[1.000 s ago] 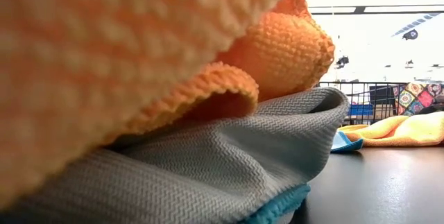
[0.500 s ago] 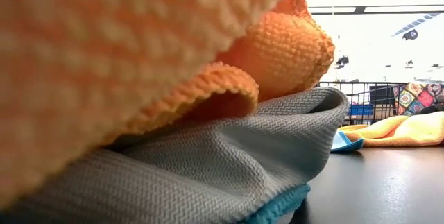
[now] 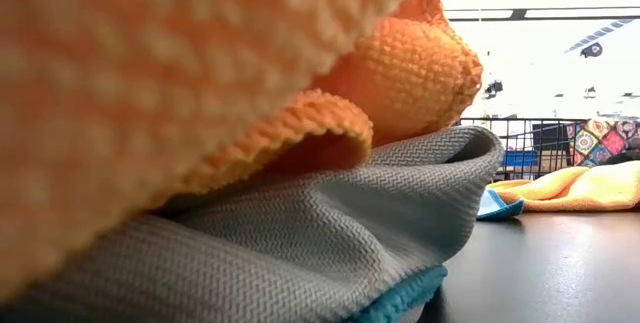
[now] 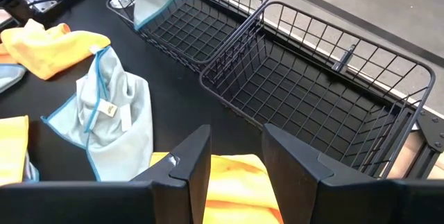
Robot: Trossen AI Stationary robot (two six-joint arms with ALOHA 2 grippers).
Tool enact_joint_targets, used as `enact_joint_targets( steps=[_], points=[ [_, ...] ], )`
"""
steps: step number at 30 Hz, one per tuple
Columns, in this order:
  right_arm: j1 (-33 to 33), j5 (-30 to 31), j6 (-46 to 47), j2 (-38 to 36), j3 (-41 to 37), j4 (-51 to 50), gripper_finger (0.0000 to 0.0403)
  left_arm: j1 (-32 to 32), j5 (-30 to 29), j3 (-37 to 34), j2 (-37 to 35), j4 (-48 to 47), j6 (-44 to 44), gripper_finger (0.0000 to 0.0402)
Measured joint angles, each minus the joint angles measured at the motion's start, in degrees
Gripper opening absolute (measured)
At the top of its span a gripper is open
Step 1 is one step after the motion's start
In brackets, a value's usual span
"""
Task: Sort microfiber towel by color & place in baskets
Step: Put the middle blue microfiber towel into the left black wire basket, then put the top blue microfiber towel into the left black wire basket
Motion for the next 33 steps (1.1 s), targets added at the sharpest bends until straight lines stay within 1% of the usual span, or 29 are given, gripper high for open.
enact_joint_targets(
  steps=[5,8,11,13,16,20,24,27,29,31,33],
  points=[
    [0.0,0.0,-0.05,0.0,0.0,-0.02,0.0123,0.98,3.6,-0.04,0.0,-0.01,-0.93,0.0],
    [0.02,-0.02,-0.1,0.0,0.0,-0.02,0.0123,1.2,7.75,-0.06,0.0,-0.21,-0.88,0.0001],
    [0.0,-0.02,-0.14,0.0,-0.01,-0.04,0.0123,1.17,12.45,-0.56,0.0,-1.36,-0.54,0.0015],
    [0.0,-0.02,-0.16,0.0,0.0,-0.04,0.0123,1.16,13.65,-0.88,0.03,-2.75,-0.43,0.0031],
    [0.0,-0.02,-0.16,0.0,0.0,-0.04,0.0123,1.15,13.02,-1.17,0.2,-4.56,-0.31,0.006],
    [0.02,-0.02,-0.18,0.0,0.0,-0.07,0.0123,1.29,9.51,-1.22,0.68,-6.11,-0.31,0.0097],
    [0.01,-0.02,-0.18,0.02,0.0,-0.07,0.0123,1.34,9.53,-1.22,1.07,-6.68,-0.52,0.0123],
    [0.01,-0.02,-0.18,0.01,0.0,-0.07,0.0123,1.33,10.03,-1.22,1.44,-7.21,-0.55,0.0133],
    [0.0,-0.02,-0.18,0.0,0.0,-0.07,0.0123,1.33,13.13,-1.22,1.6,-8.25,-0.93,0.0134],
    [0.02,-0.02,-0.18,0.01,-0.01,-0.07,0.0123,1.4,19.3,-1.22,1.6,-10.09,-2.81,0.0133],
    [0.01,-0.02,-0.18,0.0,0.0,-0.09,0.0123,1.2,26.8,-1.22,1.6,-12.73,-4.91,0.013]
  ],
)
